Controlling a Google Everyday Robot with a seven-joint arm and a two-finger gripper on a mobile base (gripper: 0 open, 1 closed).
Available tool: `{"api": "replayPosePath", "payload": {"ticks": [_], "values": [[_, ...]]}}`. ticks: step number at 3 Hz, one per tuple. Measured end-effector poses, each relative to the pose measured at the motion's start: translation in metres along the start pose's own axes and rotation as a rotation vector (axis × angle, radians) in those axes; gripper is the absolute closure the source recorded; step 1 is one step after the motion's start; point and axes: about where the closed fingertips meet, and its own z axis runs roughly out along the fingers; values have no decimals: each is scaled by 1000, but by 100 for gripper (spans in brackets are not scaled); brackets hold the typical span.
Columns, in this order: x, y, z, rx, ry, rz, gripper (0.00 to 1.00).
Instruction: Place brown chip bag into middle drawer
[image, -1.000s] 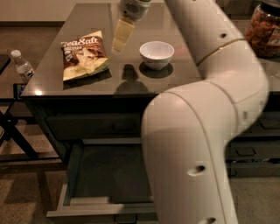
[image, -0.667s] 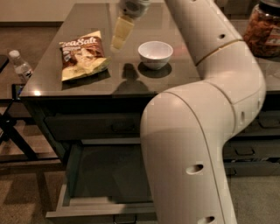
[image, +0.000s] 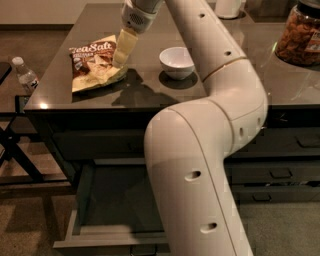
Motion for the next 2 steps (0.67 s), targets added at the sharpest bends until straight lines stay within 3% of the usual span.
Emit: {"api": "replayPosePath", "payload": {"ticks": [1, 2], "values": [[-7, 2, 23, -48, -26, -9, 0], [-12, -2, 27, -34, -41, -8, 0]]}}
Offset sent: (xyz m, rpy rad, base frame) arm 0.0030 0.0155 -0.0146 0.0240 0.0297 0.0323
